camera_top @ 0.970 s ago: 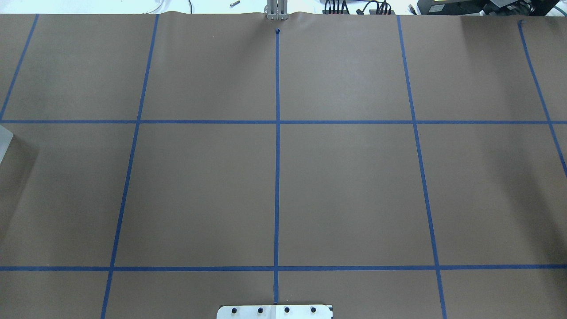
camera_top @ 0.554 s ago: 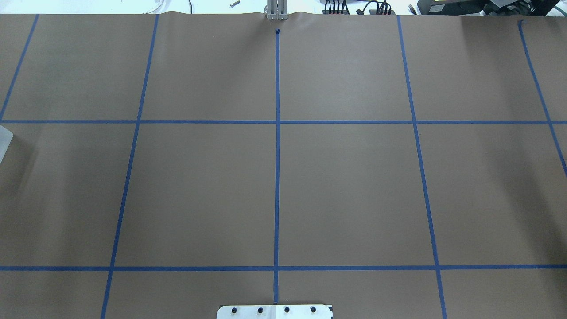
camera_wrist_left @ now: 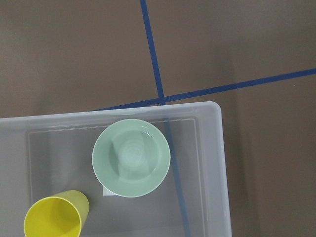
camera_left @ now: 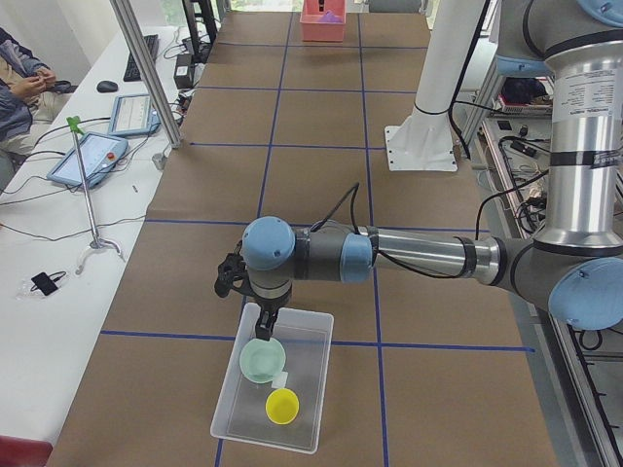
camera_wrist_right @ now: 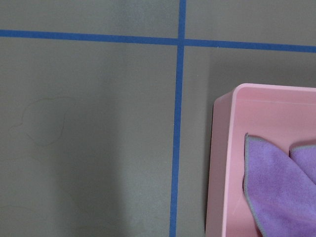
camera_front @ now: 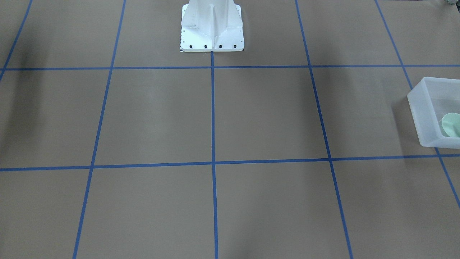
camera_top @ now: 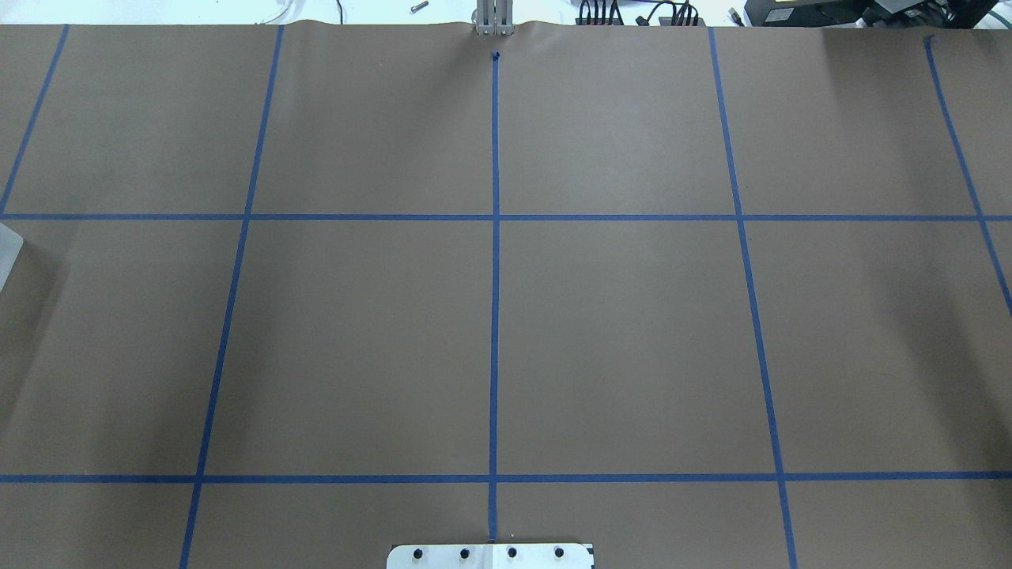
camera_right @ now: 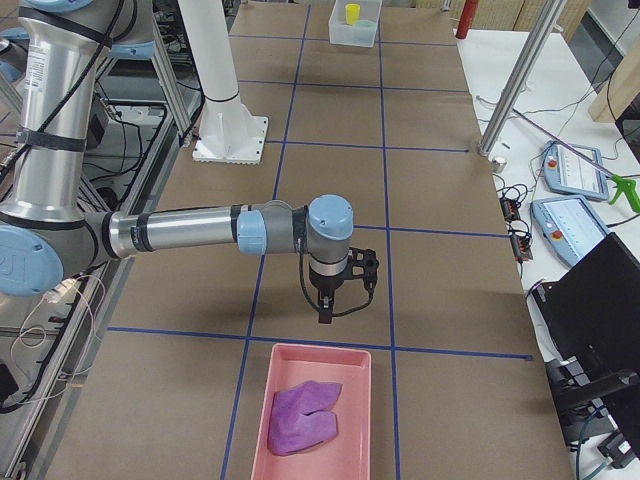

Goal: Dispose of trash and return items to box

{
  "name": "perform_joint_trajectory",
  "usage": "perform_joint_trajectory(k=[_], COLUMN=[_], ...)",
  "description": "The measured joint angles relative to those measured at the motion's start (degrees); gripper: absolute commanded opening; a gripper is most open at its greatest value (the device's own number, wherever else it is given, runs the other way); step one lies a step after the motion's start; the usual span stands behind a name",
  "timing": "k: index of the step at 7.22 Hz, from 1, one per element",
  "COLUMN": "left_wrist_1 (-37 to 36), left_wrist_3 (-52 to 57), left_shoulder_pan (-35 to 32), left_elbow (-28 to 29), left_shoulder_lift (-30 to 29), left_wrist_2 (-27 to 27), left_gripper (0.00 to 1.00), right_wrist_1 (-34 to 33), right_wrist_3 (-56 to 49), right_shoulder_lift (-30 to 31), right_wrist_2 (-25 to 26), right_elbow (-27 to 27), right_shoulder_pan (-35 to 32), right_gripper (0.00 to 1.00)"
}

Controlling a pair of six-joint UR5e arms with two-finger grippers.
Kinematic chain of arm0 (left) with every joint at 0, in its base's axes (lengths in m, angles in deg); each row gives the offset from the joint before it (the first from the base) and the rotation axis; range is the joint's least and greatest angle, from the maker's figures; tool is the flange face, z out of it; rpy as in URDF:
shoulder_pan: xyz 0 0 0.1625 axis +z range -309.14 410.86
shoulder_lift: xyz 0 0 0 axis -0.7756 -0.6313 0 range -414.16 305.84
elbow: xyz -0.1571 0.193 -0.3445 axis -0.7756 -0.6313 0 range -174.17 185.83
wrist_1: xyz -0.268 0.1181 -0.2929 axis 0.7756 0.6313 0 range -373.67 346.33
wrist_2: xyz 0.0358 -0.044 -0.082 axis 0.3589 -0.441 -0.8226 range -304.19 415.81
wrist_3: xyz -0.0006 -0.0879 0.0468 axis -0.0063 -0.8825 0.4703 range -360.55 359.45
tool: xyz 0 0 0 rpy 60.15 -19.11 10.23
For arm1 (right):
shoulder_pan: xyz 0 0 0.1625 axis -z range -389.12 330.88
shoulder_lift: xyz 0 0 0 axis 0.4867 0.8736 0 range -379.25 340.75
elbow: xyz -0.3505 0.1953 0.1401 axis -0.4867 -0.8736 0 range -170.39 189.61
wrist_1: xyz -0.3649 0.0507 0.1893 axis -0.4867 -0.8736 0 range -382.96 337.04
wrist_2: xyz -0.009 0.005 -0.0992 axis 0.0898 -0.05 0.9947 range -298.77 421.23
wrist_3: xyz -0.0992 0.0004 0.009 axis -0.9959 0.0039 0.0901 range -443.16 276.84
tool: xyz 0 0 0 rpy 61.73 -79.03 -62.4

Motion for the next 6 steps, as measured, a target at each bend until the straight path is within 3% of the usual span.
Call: perform_joint_trajectory(k=[3,6], left_wrist_1=[0.4,0.8], left_wrist_3=[-7.8,-8.6], left_shoulder_pan=[3.4,4.8], left_elbow=[-1.7,-2.9], left_shoulder_lift=[0.0,0.7], left_wrist_2=[-0.3,1.3], left_gripper=[0.97,0.98], right_wrist_1=[0.2,0.1], right_wrist_3=[-1.4,-1.4], right_shoulder_lift=[0.7,0.8], right_wrist_2=[0.0,-0.9], right_elbow=[-0.4,0.5], right_shoulder_pan=[-0.1,-0.1], right_gripper=[1.00,1.00])
